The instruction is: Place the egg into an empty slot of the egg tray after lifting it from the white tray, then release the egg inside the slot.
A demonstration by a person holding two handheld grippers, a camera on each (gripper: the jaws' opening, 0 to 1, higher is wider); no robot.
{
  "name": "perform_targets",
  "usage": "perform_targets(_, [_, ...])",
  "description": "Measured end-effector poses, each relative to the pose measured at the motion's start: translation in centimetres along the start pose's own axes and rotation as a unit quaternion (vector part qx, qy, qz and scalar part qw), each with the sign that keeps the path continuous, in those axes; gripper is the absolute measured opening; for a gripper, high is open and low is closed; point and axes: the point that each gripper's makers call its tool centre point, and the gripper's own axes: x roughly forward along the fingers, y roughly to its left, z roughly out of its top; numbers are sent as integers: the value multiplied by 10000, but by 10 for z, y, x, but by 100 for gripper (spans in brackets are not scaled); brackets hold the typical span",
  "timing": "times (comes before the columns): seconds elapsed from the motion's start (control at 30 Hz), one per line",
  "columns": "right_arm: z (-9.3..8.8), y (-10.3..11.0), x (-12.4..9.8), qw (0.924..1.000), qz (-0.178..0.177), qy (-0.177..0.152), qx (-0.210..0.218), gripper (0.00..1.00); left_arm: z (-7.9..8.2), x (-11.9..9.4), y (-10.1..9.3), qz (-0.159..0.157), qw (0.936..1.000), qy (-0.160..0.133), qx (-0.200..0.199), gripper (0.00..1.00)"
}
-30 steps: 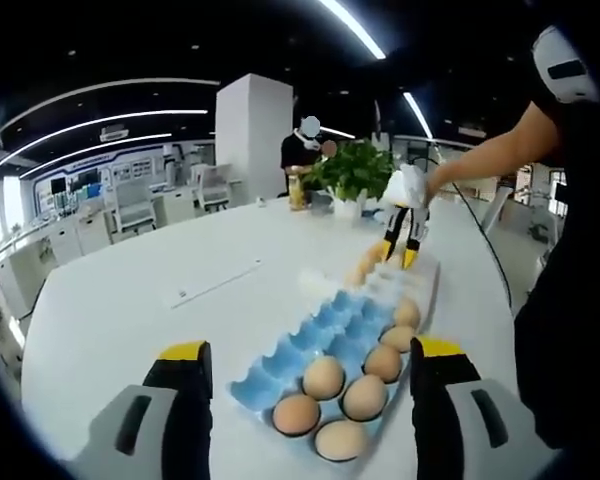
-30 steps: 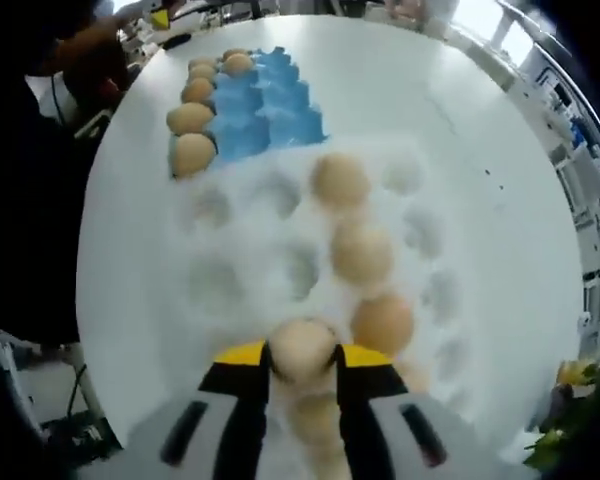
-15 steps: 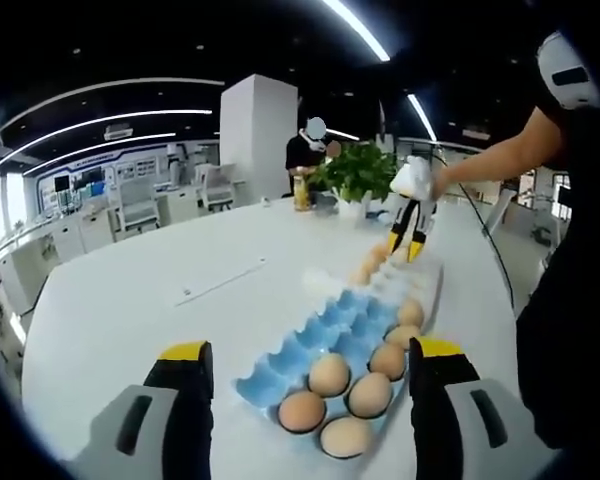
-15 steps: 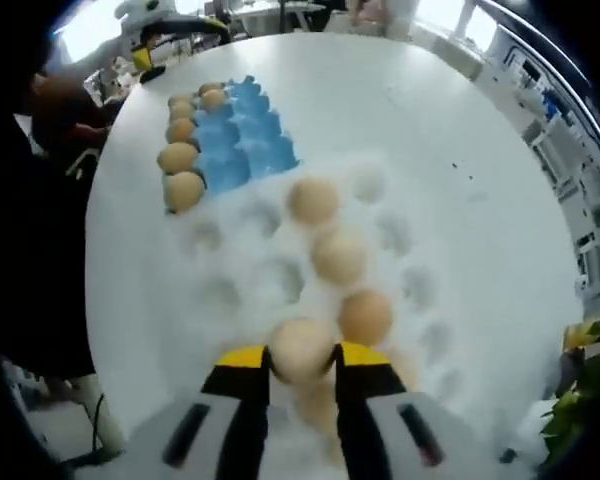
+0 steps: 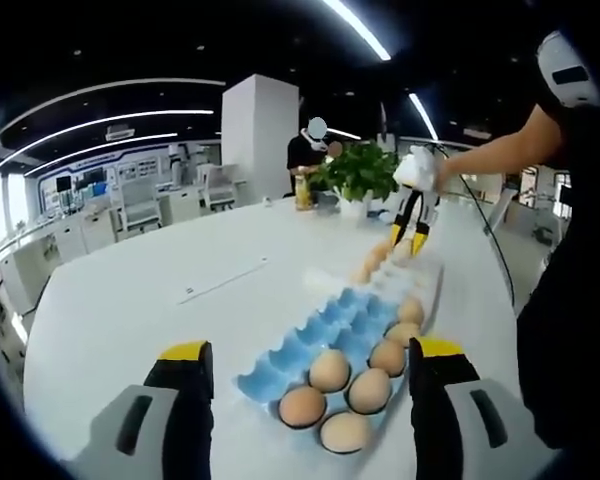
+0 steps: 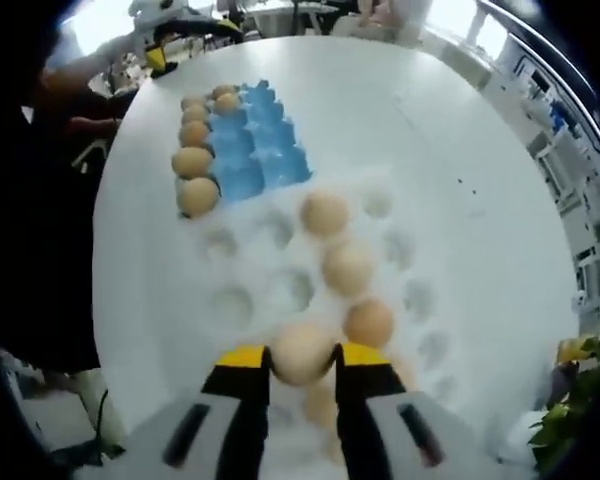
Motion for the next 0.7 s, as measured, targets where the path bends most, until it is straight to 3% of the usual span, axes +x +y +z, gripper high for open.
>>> perform_targets(0.27, [12, 7, 0, 9999, 65, -39, -118, 25, -1, -2, 0, 2, 10000, 12, -6, 81])
perform_targets(0.7, [48, 12, 8, 9985, 212, -306, -409, 25, 0, -3, 1, 5, 10000, 1, 13, 81])
